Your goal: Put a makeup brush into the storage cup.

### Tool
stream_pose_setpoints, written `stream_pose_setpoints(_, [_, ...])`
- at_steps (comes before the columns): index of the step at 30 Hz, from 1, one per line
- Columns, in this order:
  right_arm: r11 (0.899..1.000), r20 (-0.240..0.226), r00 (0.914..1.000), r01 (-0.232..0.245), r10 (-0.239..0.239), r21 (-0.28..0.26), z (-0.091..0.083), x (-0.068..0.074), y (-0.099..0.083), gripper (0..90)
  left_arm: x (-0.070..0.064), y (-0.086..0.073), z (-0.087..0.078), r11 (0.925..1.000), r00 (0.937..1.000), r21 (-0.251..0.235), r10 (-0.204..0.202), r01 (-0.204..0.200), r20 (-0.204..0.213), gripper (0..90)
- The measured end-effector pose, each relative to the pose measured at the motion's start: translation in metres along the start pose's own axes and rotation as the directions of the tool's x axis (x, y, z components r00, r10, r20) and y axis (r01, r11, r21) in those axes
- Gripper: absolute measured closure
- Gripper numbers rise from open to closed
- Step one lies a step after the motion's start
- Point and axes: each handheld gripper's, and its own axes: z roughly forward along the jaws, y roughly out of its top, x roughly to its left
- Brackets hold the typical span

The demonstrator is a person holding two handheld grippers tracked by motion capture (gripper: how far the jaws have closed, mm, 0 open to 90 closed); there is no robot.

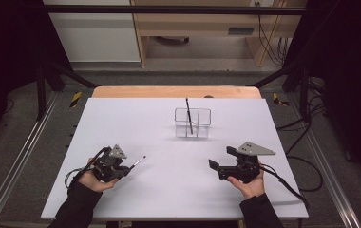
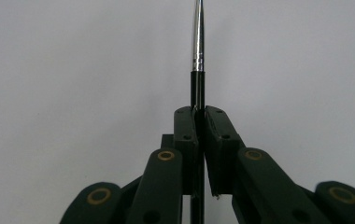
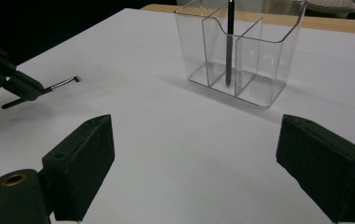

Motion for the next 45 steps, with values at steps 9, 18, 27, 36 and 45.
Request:
stream_pose_setpoints(9, [1.000,-0.006,1.0000,-0.005,0.005,-0.013,-0.001,0.002,0.002,11.6,-0.007,0.003,-0.005,0.9949,0.9993,-0.096,-0.034,0.032,-0.016,83.5])
stream_pose_setpoints(18, [0.999,-0.015,0.9998,-0.013,0.013,-0.034,0.000,0.005,0.007,10.7,-0.010,0.004,-0.008,0.9837,0.9969,-0.165,-0.075,0.070,-0.023,83.5])
stream_pose_setpoints(27, [0.998,-0.027,0.9995,-0.017,0.016,-0.053,0.004,0.010,0.013,10.1,-0.017,0.005,-0.013,0.9630,0.9948,-0.255,-0.098,0.088,-0.027,83.5])
stream_pose_setpoints(36, [0.995,-0.025,0.9991,-0.037,0.034,-0.093,0.004,0.013,0.019,9.6,-0.024,0.007,-0.015,0.9368,0.9907,-0.330,-0.133,0.117,-0.028,83.5])
stream_pose_setpoints(45, [0.990,-0.027,0.9978,-0.063,0.060,-0.130,0.006,0.017,0.029,9.1,-0.029,0.009,-0.017,0.9120,0.9871,-0.387,-0.158,0.135,-0.027,83.5])
